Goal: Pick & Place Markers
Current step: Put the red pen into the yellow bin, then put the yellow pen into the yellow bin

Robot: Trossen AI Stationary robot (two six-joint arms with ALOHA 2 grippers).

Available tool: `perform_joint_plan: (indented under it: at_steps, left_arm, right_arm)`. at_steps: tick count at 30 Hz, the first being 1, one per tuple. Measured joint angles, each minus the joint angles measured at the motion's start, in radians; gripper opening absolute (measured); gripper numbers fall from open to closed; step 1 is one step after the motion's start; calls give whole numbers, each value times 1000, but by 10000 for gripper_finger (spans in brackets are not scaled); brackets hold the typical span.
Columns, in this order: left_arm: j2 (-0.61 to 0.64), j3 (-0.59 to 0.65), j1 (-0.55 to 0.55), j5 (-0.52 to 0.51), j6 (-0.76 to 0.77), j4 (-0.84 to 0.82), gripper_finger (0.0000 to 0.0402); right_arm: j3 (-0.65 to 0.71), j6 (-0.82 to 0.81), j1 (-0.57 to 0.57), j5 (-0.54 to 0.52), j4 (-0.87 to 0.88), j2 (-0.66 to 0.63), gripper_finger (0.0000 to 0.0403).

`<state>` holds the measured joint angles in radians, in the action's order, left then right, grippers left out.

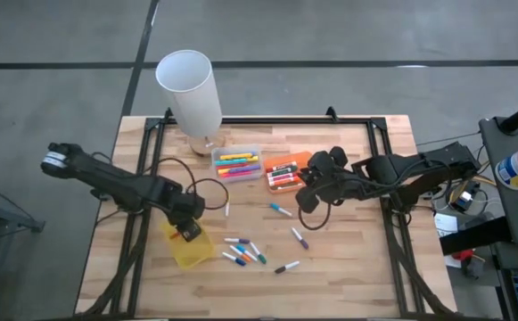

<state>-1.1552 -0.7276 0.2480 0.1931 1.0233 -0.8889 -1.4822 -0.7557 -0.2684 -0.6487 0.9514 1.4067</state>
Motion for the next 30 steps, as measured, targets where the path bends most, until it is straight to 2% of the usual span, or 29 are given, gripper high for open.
perform_joint_plan:
  at_steps: [7,13,16,23,25,30]
  left_arm:
    - [-12,52,-2,45,178,52,98]
    - [-6,-10,-7,28,321,74,134]
    - [-7,-53,-11,-49,426,117,136]
    - [-15,-126,-26,-350,537,253,137]
    - [-33,-142,-46,-390,560,252,137]
    - [-120,-195,-105,-398,538,256,137]
  right_arm:
    - [0,31,-6,3,1,-1,61]
    - [0,68,-9,25,2,0,61]
    - [0,68,-15,29,2,0,61]
    - [1,63,-17,56,13,-6,61]
    - [1,59,-22,56,12,-21,61]
    - [1,60,-29,48,1,-75,61]
